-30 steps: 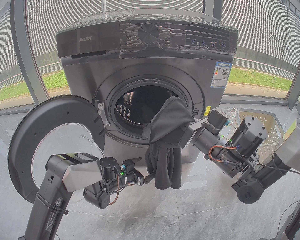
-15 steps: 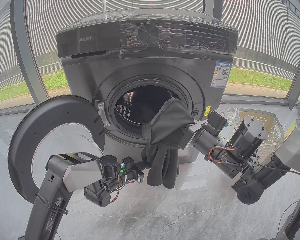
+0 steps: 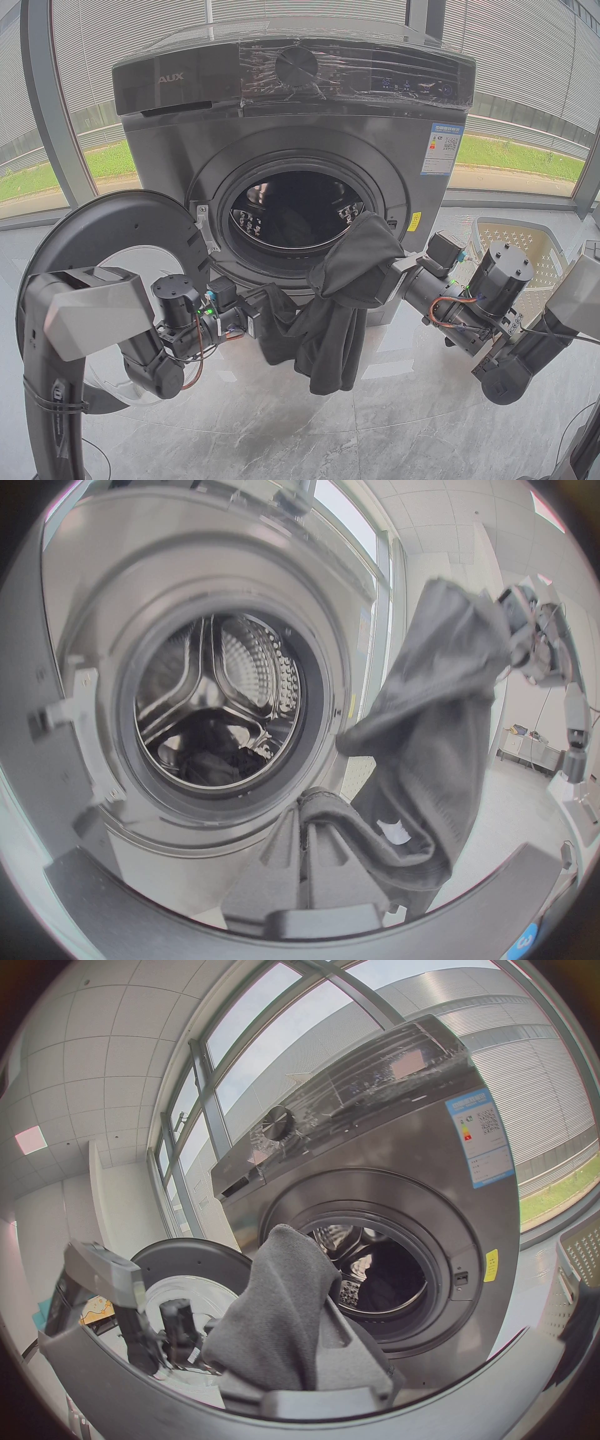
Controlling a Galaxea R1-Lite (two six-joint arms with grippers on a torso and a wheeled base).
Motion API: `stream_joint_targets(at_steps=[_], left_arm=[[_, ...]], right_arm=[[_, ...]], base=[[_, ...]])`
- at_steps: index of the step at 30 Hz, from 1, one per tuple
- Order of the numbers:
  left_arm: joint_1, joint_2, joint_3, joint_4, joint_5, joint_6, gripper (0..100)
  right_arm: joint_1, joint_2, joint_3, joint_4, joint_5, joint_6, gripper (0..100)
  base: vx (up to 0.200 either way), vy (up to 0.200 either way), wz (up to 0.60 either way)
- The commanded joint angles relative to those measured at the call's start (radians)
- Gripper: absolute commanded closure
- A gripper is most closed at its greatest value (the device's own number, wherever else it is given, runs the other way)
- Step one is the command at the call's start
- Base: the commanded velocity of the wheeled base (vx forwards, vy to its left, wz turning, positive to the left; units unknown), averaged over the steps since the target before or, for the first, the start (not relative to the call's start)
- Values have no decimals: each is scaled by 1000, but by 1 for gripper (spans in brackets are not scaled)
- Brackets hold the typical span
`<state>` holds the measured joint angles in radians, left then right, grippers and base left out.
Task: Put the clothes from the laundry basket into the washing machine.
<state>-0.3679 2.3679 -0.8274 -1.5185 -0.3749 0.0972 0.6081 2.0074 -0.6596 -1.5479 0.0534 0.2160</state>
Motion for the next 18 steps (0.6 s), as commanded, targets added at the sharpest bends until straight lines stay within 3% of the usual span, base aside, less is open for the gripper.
stream_joint_targets(at_steps=[1,6,18], left_arm=[[10,-271,169,0,-1,-2,100],[3,-386,260,1,-4,-44,100],[-5,-481,248,1,1,-62,100]], right_arm=[[-48,-1,49,0,3,3,100],[-50,1,81,0,3,2,100],[-73,42,109,-1,-14,0,100]], base=[[0,0,0],[0,0,0],[0,0,0]])
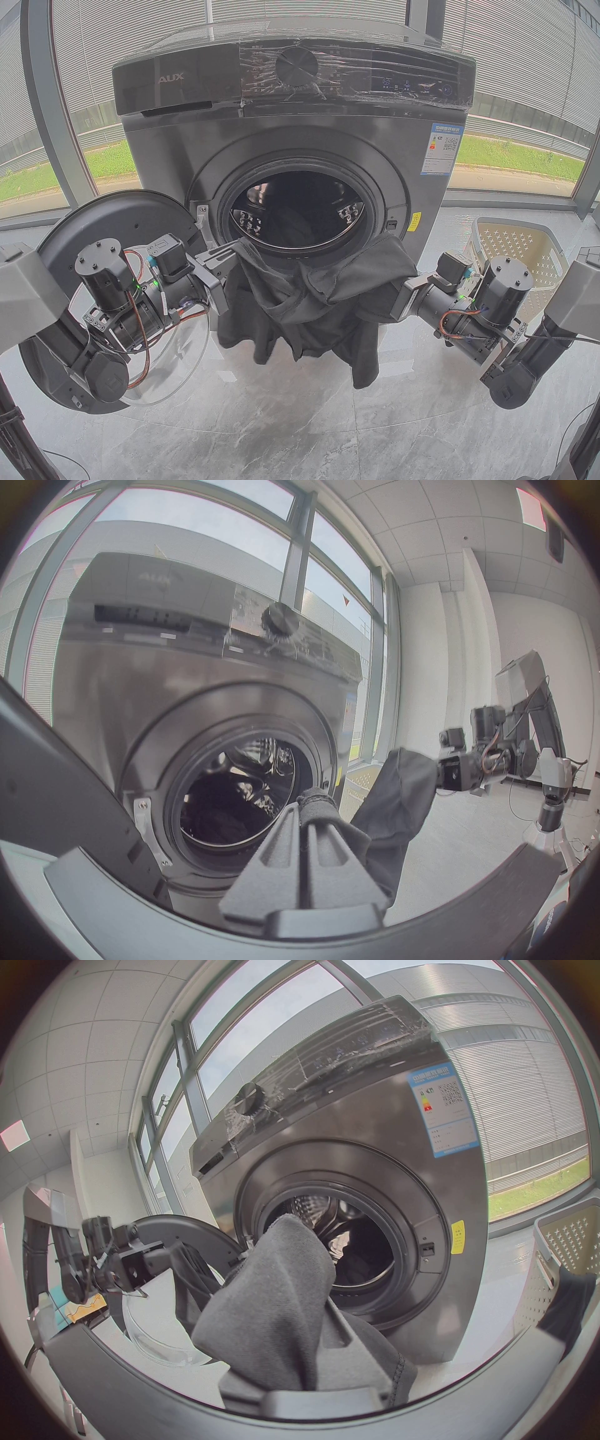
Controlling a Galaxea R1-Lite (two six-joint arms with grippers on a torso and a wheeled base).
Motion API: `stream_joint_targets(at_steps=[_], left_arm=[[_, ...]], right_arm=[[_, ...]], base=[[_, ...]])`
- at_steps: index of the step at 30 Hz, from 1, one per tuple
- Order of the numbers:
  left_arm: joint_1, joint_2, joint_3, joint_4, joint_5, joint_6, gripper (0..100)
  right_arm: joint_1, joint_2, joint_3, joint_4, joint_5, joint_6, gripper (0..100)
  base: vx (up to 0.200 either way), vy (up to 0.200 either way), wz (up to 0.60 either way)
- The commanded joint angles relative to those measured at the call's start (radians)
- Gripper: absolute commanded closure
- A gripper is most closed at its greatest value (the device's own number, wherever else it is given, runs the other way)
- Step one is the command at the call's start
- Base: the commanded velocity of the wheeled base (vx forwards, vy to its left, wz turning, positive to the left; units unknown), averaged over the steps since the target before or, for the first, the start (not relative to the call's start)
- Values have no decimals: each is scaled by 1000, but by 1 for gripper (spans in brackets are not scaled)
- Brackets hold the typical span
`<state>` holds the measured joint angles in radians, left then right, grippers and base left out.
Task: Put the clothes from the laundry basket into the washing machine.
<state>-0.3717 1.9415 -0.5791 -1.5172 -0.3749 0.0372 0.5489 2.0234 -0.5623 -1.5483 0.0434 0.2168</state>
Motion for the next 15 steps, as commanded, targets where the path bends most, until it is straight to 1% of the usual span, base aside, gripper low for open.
stream_joint_targets(at_steps=[1,4,6,10,15], left_arm=[[-1,-55,-1,0,1,-5,100],[-1,-55,-2,0,1,-5,100],[-3,-65,-5,0,2,-7,100],[-41,-75,-22,2,8,-7,100],[-96,-52,-47,2,65,-5,100]], right_arm=[[-17,29,16,-1,-5,-1,100],[-18,31,19,-1,-5,-2,100],[-17,32,47,1,-5,-4,100],[-3,57,81,1,-5,-5,100],[-1,127,68,1,-5,-1,100]], base=[[0,0,0],[0,0,0],[0,0,0],[0,0,0],[0,0,0]])
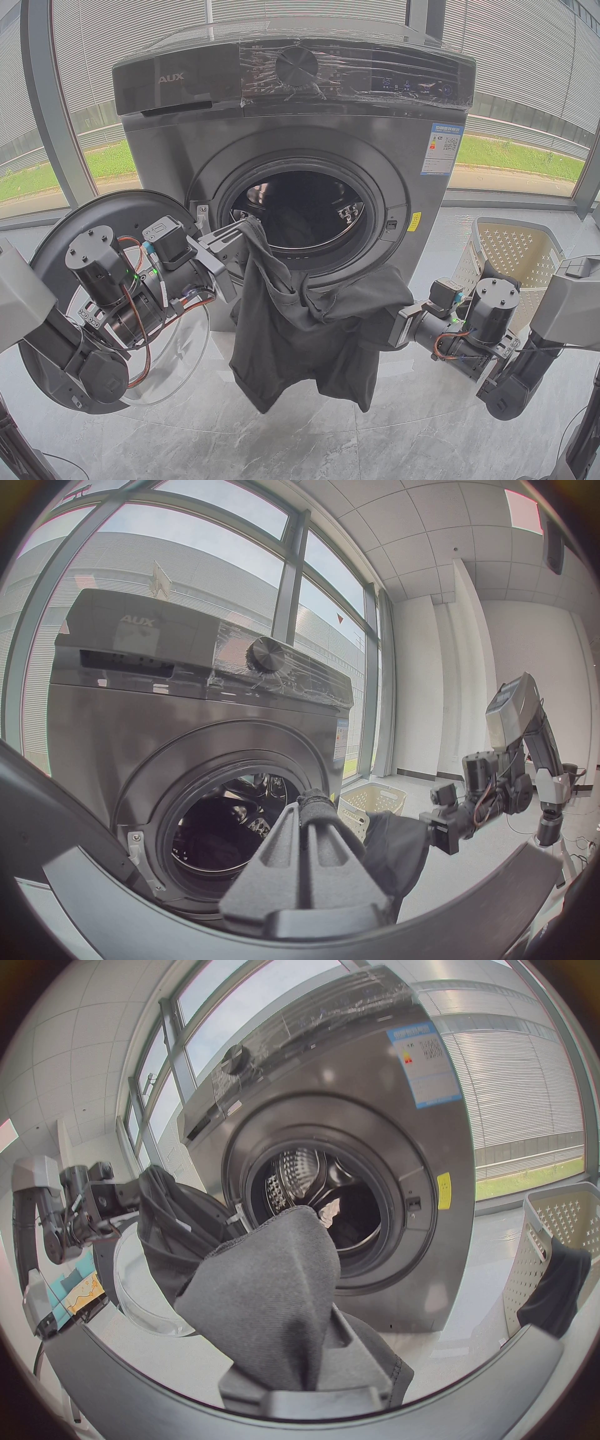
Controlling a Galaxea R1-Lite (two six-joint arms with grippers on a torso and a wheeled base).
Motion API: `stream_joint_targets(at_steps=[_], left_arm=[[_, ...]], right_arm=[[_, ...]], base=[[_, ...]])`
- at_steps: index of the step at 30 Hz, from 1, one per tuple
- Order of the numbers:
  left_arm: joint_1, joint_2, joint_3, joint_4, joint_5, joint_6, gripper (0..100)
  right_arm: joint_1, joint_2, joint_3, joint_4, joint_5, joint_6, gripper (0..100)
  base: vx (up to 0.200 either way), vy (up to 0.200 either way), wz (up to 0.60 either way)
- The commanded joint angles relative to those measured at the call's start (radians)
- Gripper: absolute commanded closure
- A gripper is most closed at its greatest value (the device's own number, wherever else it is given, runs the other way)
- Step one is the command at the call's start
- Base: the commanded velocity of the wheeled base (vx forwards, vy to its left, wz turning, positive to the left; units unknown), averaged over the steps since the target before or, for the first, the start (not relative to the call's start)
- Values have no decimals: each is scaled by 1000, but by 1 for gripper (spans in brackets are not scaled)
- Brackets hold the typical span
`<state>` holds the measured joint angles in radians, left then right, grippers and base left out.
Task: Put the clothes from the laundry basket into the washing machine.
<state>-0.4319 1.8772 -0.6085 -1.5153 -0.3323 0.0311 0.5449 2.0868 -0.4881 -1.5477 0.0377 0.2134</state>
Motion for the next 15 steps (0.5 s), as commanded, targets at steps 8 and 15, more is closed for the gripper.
stream_joint_targets(at_steps=[8,15], left_arm=[[-36,74,-30,0,29,3,100],[-36,86,-53,1,70,0,100]], right_arm=[[7,174,-50,0,7,4,0],[17,271,-49,0,24,-12,0]], base=[[0,0,0],[0,0,0]])
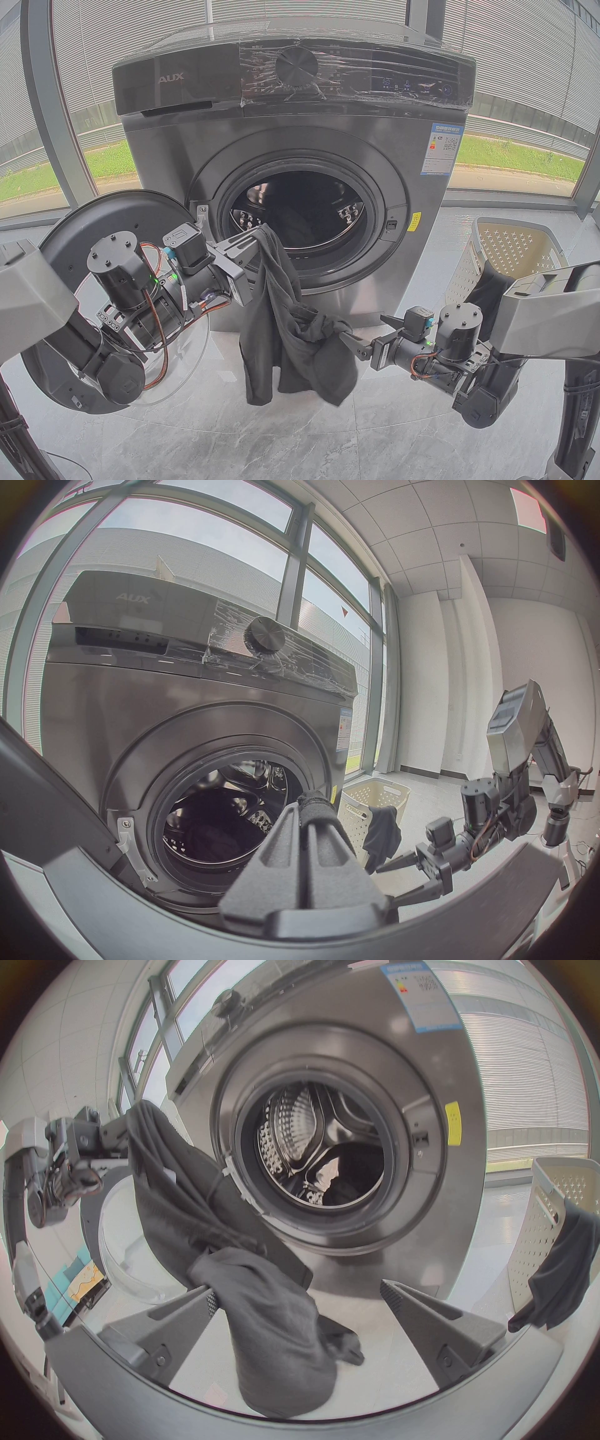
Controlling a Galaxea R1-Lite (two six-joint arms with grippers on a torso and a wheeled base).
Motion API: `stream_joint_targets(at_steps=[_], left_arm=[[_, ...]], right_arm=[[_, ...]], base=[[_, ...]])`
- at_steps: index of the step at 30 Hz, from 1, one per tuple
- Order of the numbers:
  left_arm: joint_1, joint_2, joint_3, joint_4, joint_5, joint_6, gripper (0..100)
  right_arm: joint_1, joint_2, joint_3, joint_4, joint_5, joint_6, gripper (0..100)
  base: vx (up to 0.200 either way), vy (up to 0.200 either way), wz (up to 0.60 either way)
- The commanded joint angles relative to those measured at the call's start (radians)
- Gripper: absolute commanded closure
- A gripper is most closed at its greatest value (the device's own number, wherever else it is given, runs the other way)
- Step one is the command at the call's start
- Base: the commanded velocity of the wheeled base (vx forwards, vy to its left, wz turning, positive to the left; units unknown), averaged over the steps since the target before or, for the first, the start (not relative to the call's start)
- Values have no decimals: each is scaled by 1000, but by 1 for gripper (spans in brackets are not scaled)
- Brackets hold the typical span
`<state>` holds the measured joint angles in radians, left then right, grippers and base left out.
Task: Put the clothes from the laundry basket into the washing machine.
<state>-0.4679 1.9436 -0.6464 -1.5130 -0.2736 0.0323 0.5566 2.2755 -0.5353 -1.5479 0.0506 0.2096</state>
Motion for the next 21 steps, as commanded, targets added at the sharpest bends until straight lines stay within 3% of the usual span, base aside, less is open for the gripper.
stream_joint_targets(at_steps=[1,6,8,16,21], left_arm=[[0,20,-15,-1,13,-2,100],[0,23,-18,-1,17,-2,100],[0,26,-26,0,19,-2,100],[0,26,-26,0,19,-3,100],[2,32,-26,0,17,-3,100]], right_arm=[[5,94,1,0,17,-15,0],[5,122,6,-1,49,-41,0],[5,140,25,0,84,-49,0],[25,153,-55,-1,101,-64,0],[48,145,-95,-1,178,-67,0]], base=[[0,0,0],[0,0,0],[0,0,0],[0,0,0],[0,0,0]])
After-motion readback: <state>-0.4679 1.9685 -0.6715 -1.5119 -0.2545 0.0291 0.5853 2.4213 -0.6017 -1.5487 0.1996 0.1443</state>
